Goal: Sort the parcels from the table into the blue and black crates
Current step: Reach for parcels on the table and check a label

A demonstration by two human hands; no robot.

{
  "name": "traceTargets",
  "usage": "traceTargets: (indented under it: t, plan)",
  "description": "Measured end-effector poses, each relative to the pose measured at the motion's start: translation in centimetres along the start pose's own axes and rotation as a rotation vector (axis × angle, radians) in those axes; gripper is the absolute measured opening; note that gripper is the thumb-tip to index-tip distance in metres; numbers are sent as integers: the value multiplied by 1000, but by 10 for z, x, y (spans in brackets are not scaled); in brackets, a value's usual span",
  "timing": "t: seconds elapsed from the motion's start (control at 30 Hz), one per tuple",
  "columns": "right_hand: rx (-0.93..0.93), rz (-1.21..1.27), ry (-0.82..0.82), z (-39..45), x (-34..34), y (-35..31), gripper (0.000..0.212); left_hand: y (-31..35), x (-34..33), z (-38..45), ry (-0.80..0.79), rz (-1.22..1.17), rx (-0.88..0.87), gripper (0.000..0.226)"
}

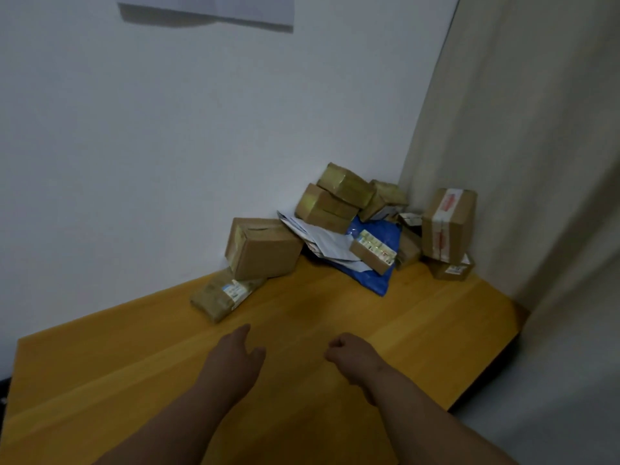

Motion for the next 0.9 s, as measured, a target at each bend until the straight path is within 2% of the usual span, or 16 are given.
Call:
traceTargets:
  t: [0.1, 0.2, 0.33, 0.4, 0.53, 0.63, 0.73, 0.9]
  plan:
    - [-13, 66, 34, 18, 27, 9, 34, 28, -14, 26, -23, -10, -32, 62]
    - [-12, 150, 88, 46, 60, 18, 53, 57, -34, 54, -40, -31, -48, 62]
    - [17, 281, 185, 98, 129, 31, 64, 103, -62, 98, 6, -64, -47, 60]
    - [15, 321, 245, 128, 177, 39, 65, 135, -82, 123, 41, -71, -64, 57]
    - [10, 372, 458, 173, 287, 57, 47, 210, -133, 176, 57, -148, -83, 46]
    - [24, 499, 537, 194, 355, 66, 49, 264, -173, 212, 37, -257, -23, 48]
    - [86, 538, 540, 217, 403, 59, 47, 314, -198, 249, 51, -352, -16, 52]
    - [132, 557, 388, 246, 426, 48, 47, 363, -220, 309, 20, -461, 35, 69]
Point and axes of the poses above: each hand's wrist, its own z-axis towards the middle knuckle, its own x-axis out of the back of the hand, y = z × x, the point moved 8 cm from there along z, towards the middle knuckle, and after that the axes turned 12 degrees about -x, right-handed, at the moved point
